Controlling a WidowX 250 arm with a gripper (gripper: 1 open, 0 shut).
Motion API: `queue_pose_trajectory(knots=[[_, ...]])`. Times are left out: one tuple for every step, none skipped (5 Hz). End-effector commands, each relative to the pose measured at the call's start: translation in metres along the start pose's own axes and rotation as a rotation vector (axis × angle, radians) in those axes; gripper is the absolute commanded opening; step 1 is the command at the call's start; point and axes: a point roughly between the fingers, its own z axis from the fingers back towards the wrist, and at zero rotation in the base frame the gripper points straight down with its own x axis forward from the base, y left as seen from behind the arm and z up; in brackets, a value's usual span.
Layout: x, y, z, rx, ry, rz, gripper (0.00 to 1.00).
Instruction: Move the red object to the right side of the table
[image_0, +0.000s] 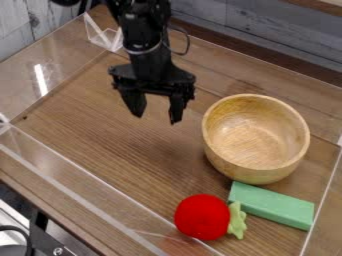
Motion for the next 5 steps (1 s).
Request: queue_pose_trajectory(knots=[[-0.003,-0.01,0.01,-0.001,-0.053,-0.006,1.0],[0.001,-0.014,0.013,-0.017,-0.058,-0.077,1.0],[0.006,-0.016,0.016,-0.026,-0.063,-0.131,1.0],[0.007,-0.02,0.024,-0.043,-0.061,-0.2,1.0],[0.007,-0.022,0.03,-0.055,-0.06,-0.244,1.0]])
